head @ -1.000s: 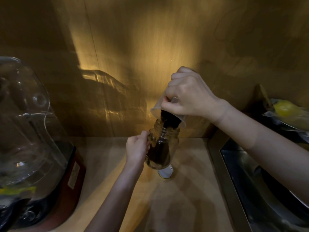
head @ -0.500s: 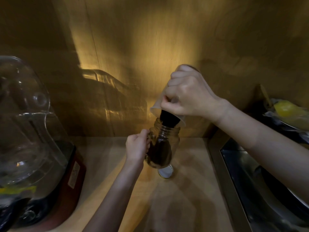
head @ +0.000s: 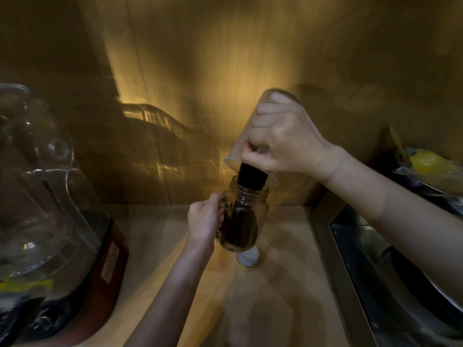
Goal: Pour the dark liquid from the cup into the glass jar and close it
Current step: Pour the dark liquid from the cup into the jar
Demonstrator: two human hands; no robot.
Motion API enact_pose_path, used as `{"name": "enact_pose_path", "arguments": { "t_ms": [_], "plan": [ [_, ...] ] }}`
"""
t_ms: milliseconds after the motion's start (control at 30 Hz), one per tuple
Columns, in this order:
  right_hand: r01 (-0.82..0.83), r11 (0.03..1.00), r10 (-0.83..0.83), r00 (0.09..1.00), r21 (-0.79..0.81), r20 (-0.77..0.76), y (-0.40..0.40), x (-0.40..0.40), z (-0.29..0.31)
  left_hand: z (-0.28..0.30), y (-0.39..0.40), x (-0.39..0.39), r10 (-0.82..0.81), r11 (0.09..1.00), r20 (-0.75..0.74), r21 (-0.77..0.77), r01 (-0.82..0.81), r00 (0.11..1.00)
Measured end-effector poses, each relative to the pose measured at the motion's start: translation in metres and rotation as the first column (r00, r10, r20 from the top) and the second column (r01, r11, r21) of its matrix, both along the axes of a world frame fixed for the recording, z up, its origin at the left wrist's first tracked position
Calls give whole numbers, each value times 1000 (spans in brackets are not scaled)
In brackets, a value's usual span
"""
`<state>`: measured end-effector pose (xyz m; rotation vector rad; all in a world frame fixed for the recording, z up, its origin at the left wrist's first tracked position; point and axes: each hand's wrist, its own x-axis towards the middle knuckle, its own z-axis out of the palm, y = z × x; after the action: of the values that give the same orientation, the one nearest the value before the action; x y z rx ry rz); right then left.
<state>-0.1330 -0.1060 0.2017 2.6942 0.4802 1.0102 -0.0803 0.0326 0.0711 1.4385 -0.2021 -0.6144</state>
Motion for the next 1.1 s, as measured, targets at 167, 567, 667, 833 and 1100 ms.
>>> {"name": "enact_pose_path", "arguments": {
  "t_ms": [167,567,667,833,1100],
  "plan": [
    [-33,999,33,999,-28,-7,1,0,0,0,0,1,-3,1000,3,6,3,1000],
    [-84,994,85,996,-74,13,3,-4,-4,0,3,-1,4,1000,-4,0,-4,1000],
    [-87,991,92,995,-104,41,3,-5,-5,0,3,0,-11,1000,-11,16,11,1000],
    [-100,982,107,994,-159,37,4,-7,-9,-2,4,0,-35,999,-11,29,35,999],
    [-136,975,139,990,-175,5,4,-7,-9,-4,3,0,-34,998,-18,46,35,999]
  ]
}}
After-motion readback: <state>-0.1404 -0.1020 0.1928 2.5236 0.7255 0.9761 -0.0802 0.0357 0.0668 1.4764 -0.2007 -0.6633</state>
